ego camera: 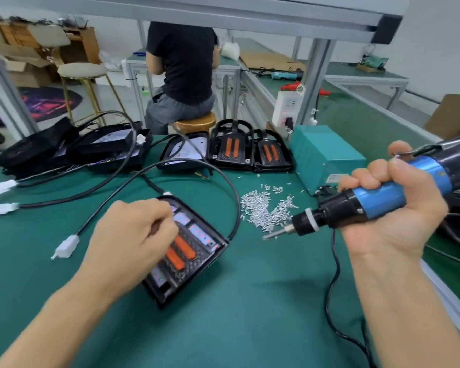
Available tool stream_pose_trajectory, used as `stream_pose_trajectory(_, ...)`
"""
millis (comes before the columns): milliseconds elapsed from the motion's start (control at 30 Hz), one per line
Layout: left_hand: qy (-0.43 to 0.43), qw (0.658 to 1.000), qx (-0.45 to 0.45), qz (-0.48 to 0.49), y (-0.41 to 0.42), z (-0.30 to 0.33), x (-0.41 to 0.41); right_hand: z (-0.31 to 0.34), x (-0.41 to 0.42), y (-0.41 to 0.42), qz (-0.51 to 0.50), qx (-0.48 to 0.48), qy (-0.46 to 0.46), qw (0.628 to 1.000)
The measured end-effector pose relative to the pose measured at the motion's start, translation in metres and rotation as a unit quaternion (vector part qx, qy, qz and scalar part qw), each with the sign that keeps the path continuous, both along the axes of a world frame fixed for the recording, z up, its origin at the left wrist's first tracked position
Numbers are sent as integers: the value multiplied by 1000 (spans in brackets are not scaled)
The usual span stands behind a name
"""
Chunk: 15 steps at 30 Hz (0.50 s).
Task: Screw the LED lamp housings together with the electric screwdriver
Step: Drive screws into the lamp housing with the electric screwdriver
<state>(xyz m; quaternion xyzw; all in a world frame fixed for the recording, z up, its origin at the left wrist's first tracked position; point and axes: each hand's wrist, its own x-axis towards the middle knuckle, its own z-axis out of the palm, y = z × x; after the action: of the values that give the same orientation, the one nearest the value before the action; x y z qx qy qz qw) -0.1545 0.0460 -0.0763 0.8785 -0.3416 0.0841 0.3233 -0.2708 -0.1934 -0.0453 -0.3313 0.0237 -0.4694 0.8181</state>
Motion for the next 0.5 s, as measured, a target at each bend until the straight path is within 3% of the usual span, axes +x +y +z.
stream_pose_trajectory(267,-109,970,201,-78,48,-23,-22,-6,11,25,43,-9,17,999)
stream_pose_trajectory(500,-170,973,121,-98,3,-1,-9,-4,10,18,13,-1,2,1000)
